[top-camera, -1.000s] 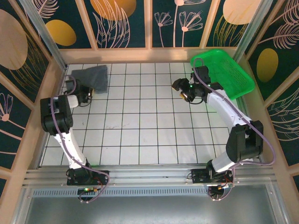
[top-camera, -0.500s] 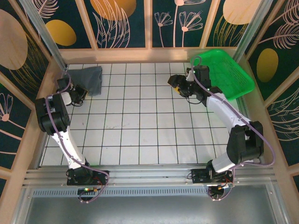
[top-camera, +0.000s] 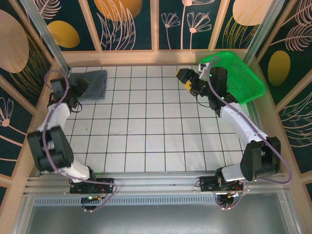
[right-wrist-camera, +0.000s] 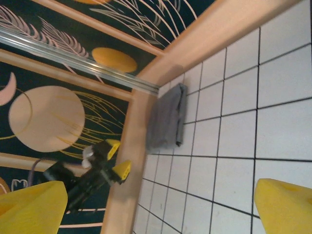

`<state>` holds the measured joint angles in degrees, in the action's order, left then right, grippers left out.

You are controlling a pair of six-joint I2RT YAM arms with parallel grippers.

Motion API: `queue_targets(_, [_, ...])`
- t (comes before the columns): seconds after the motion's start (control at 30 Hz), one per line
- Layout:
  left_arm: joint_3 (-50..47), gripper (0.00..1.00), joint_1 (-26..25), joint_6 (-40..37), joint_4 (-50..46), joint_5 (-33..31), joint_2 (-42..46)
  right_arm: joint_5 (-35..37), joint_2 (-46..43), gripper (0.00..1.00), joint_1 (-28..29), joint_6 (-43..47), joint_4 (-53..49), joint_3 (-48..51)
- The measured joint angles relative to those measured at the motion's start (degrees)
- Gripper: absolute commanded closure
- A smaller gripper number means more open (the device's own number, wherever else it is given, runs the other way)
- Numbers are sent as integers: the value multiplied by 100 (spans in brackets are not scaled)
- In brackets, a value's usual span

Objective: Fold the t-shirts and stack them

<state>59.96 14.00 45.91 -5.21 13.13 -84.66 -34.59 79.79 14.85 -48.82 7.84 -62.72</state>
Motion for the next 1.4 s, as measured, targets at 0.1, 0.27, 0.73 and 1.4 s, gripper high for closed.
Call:
queue_targets(0.1, [-188,1,-538,219,-90,-560,964,162,-144,1,-103,4,-26,26])
queue_targets(0.27, [-833,1,-1163,435,-210,-1937,2225,1488,-688,1,-205,619,-1064,-216])
queue_targets(0.73, [-4809,1,-1344,-2247,2951,-3357,3097,5499,-2225,1,-415,4264,1117,4520])
queue_targets(1.4, [-5038,1,-1344,-3569,7676,-2889,-146,4232,778,1,-1451,4839,5965,5125])
